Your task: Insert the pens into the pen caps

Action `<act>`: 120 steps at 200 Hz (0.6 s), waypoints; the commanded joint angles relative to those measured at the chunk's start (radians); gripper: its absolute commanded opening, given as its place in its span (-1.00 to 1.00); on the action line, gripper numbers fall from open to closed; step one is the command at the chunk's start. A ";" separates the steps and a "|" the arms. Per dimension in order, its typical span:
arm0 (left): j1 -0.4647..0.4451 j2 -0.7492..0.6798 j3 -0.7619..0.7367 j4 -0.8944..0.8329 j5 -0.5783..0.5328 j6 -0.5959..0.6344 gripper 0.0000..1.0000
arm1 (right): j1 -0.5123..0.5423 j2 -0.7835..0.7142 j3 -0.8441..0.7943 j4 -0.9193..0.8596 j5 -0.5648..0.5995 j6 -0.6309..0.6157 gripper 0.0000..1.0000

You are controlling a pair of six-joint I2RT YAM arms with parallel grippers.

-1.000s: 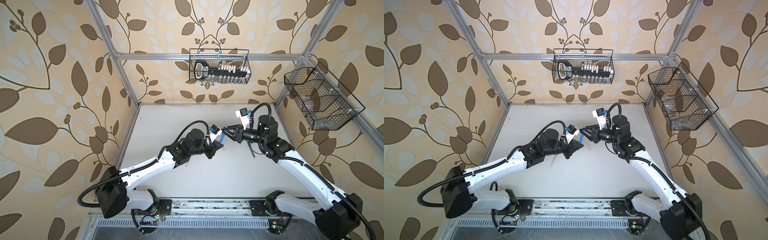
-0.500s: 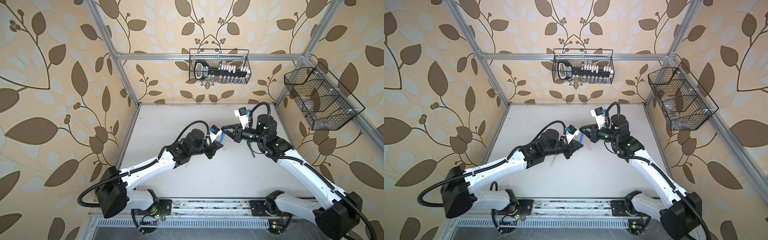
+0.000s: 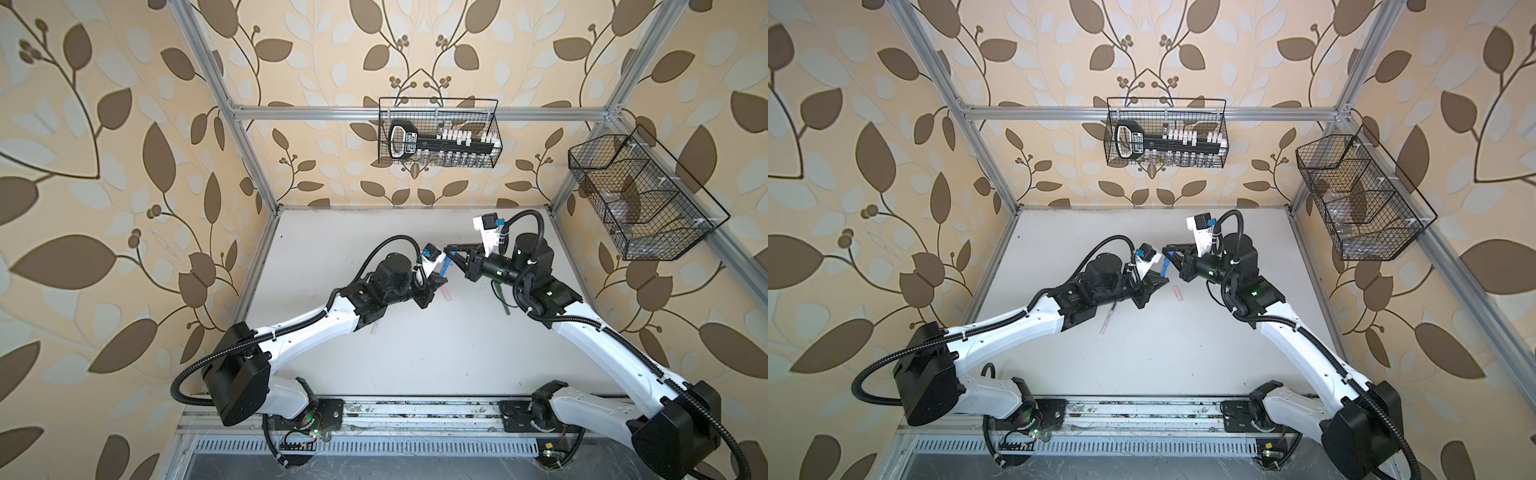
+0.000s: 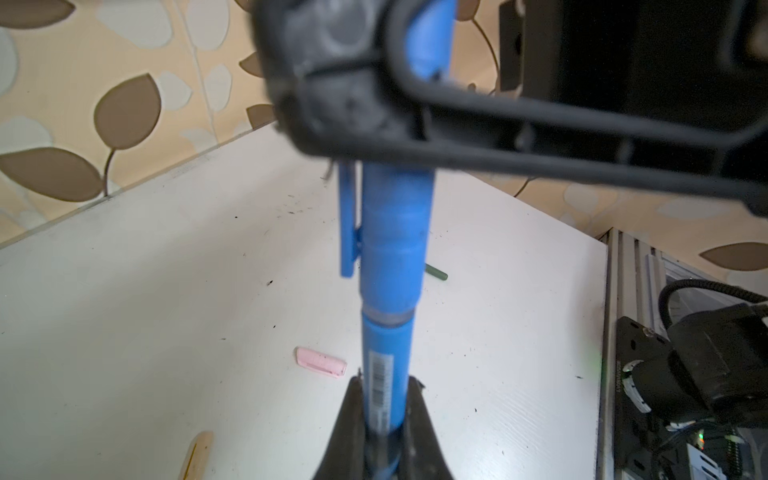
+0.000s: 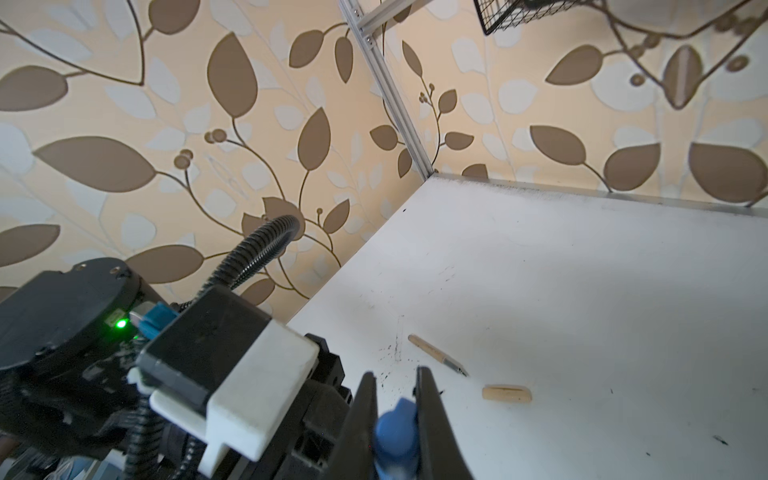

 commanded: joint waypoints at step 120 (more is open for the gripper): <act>0.223 -0.013 0.133 0.520 0.126 -0.196 -1.00 | 0.133 0.032 -0.115 -0.173 -0.126 0.022 -1.00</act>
